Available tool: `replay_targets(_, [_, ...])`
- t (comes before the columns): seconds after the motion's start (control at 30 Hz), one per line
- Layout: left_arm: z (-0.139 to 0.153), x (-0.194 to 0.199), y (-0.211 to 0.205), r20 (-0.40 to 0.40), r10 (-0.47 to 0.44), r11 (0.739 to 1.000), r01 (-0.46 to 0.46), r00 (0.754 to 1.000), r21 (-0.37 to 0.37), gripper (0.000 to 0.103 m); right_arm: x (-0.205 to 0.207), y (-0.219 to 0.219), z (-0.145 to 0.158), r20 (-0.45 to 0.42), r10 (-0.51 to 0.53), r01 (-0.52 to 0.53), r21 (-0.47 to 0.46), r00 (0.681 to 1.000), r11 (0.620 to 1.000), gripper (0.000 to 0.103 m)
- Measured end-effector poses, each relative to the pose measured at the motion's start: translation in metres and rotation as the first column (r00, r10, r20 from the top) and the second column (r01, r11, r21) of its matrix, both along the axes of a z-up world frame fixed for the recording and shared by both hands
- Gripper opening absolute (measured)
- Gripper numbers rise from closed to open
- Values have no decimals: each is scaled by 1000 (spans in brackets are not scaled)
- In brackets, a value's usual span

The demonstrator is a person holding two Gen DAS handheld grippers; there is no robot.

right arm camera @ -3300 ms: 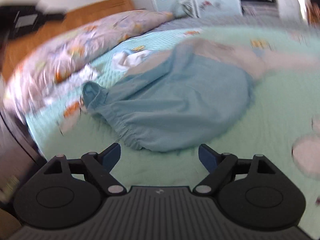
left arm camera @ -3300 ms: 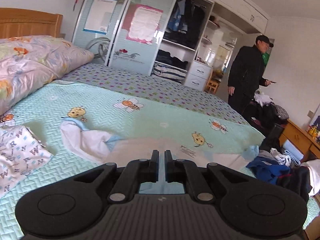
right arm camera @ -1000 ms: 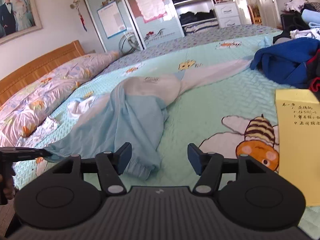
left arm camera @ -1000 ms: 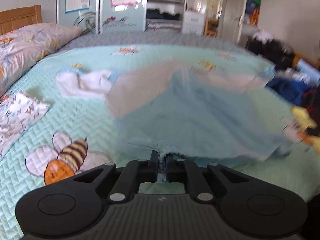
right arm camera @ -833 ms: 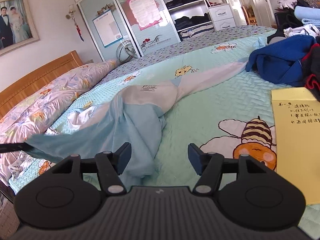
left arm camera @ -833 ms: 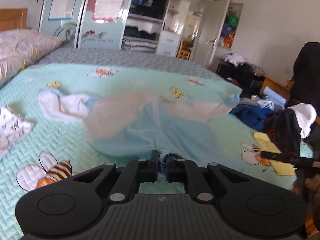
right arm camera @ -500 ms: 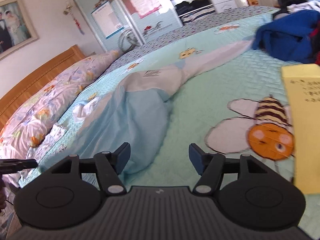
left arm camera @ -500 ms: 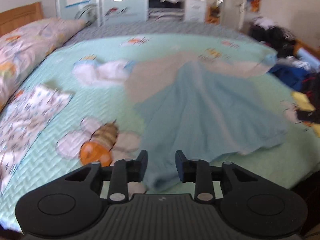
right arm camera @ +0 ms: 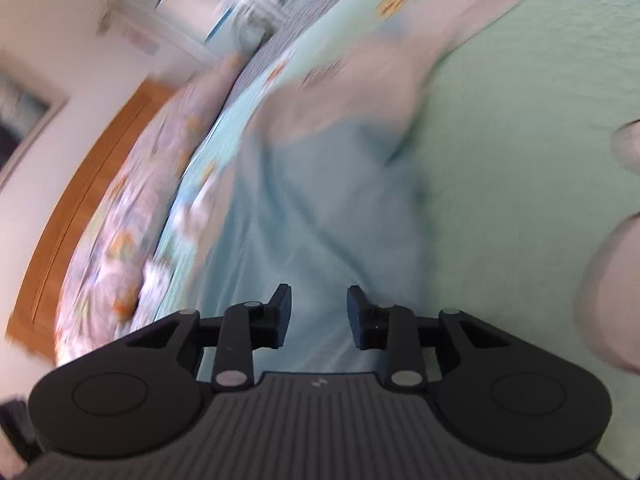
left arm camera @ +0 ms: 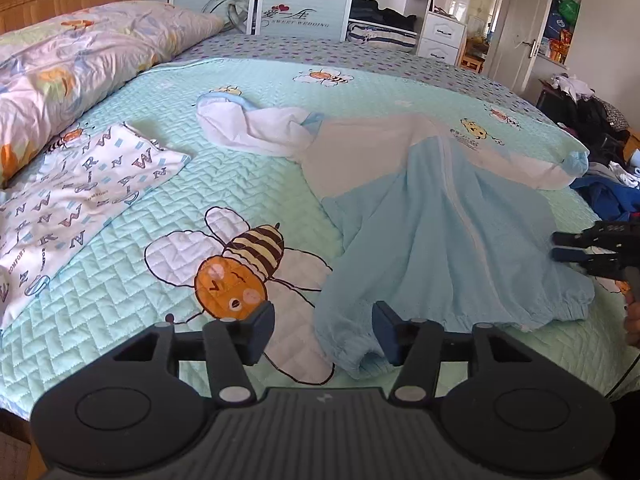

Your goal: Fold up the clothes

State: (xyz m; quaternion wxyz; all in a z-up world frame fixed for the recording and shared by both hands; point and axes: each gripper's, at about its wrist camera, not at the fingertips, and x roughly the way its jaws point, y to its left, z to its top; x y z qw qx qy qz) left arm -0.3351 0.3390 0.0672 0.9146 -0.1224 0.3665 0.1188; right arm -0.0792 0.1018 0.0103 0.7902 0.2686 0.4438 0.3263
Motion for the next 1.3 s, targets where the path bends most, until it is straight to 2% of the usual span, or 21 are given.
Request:
replay_targets(0.07, [0, 5, -2, 16, -11, 1000, 12, 1000, -15, 57, -6, -27, -1, -36, -72, 73, 52, 997, 996, 53])
replay_targets(0.1, [0, 8, -4, 23, -19, 1000, 19, 1000, -22, 58, -9, -41, -4, -65, -101, 106, 86, 993, 991, 67])
replay_targets(0.2, [3, 18, -16, 34, -55, 998, 57, 998, -36, 60, -16, -63, -23, -170, -104, 138, 202, 980, 970, 69])
replay_targets(0.23, [5, 21, -22, 38, -73, 997, 74, 997, -35, 60, -17, -65, -26, -181, -101, 140, 221, 978, 965, 69])
replay_targets(0.3, [10, 31, -35, 44, -112, 993, 113, 993, -24, 64, -18, -60, -28, -181, -96, 135, 221, 979, 966, 69])
replay_targets(0.37, [15, 41, -52, 51, -165, 986, 165, 985, 1, 67, -15, -47, -28, -186, -46, 88, 227, 982, 970, 70])
replay_targets(0.43, [21, 50, -74, 46, -226, 973, 224, 973, 53, 69, -11, -35, -28, -195, -14, 57, 217, 981, 974, 70])
replay_targets(0.47, [22, 54, -85, 38, -251, 965, 247, 967, 90, 74, -9, -31, -27, -202, -17, 58, 202, 979, 978, 70])
replay_targets(0.5, [23, 56, -96, 28, -273, 955, 268, 962, 126, 78, -6, -27, -26, -211, -14, 56, 193, 977, 980, 70])
replay_targets(0.6, [21, 62, -124, -4, -333, 925, 327, 943, 195, 80, -1, -16, -20, -226, 22, 23, 193, 974, 981, 71])
replay_targets(0.7, [16, 66, -150, -43, -404, 884, 402, 914, 239, 81, 2, -15, -20, -259, 56, 19, 278, 964, 960, 73])
replay_targets(0.8, [8, 71, -178, -92, -468, 829, 473, 879, 297, 83, 8, -19, -19, -292, 85, 41, 401, 953, 915, 73])
replay_targets(0.87, [3, 74, -196, -118, -510, 779, 516, 852, 357, 83, 14, -13, -13, -280, 122, 13, 435, 952, 900, 74])
replay_targets(0.93, [1, 76, -209, -127, -534, 748, 537, 836, 389, 83, 20, -5, -6, -261, 154, -23, 444, 953, 896, 74])
replay_targets(0.97, [1, 76, -212, -124, -541, 745, 542, 832, 389, 84, 23, 0, -1, -245, 163, -43, 432, 956, 901, 74])
replay_targets(1.07, [3, 76, -214, -112, -541, 757, 541, 833, 368, 87, 31, 21, 7, -218, 204, -99, 413, 955, 905, 75])
replay_targets(1.13, [3, 75, -211, -114, -524, 772, 527, 844, 355, 88, 38, 36, 5, -219, 234, -127, 416, 947, 901, 77])
replay_targets(1.3, [2, 76, -200, -112, -461, 826, 472, 880, 307, 88, 61, 65, -10, -242, 228, -100, 448, 943, 889, 80])
